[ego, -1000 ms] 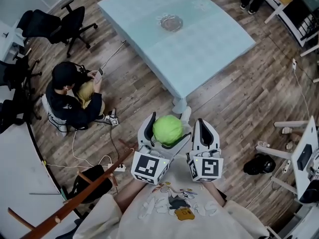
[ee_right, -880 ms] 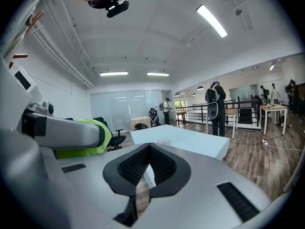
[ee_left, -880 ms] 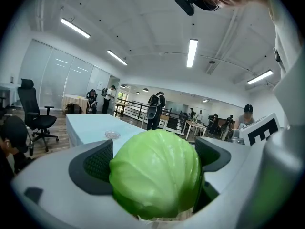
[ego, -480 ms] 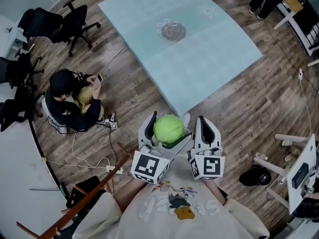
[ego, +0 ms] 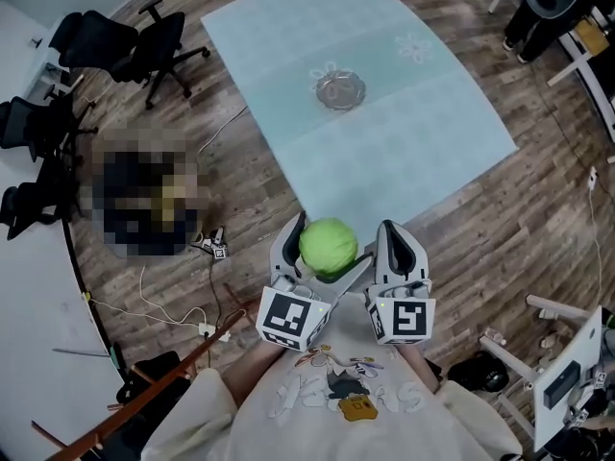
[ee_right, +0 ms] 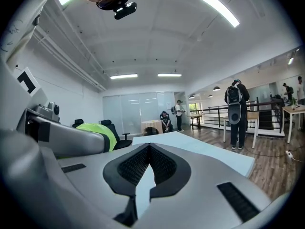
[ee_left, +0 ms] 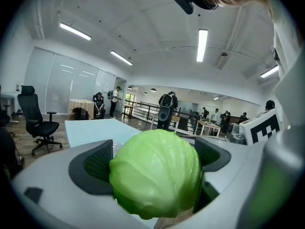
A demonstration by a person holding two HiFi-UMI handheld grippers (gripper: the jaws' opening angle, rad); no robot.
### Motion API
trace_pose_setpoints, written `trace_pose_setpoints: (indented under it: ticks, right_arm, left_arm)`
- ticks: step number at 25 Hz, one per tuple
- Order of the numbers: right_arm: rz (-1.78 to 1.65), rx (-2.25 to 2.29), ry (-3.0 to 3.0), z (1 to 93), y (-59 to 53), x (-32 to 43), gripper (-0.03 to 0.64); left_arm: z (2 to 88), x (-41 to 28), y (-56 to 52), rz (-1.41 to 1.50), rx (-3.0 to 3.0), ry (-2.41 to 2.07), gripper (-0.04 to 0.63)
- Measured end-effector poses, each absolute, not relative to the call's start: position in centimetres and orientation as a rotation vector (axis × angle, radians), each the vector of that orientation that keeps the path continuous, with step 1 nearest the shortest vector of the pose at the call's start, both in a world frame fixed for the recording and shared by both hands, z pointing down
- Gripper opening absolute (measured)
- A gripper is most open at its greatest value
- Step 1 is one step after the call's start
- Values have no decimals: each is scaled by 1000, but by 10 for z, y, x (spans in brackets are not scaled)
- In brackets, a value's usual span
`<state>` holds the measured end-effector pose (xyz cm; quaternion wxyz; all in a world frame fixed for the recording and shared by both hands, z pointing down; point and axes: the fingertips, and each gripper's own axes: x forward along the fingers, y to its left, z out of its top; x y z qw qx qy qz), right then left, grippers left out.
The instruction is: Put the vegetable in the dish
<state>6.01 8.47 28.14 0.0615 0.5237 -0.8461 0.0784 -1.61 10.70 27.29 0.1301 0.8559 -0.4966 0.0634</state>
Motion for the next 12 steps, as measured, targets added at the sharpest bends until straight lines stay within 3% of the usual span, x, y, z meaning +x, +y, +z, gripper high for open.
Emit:
trace_pose_setpoints:
  ticks: [12]
  right_arm:
    - [240, 1477, -2624, 287, 12, 97, 23]
  left_arm:
    - [280, 13, 35, 206, 2404, -1574, 541]
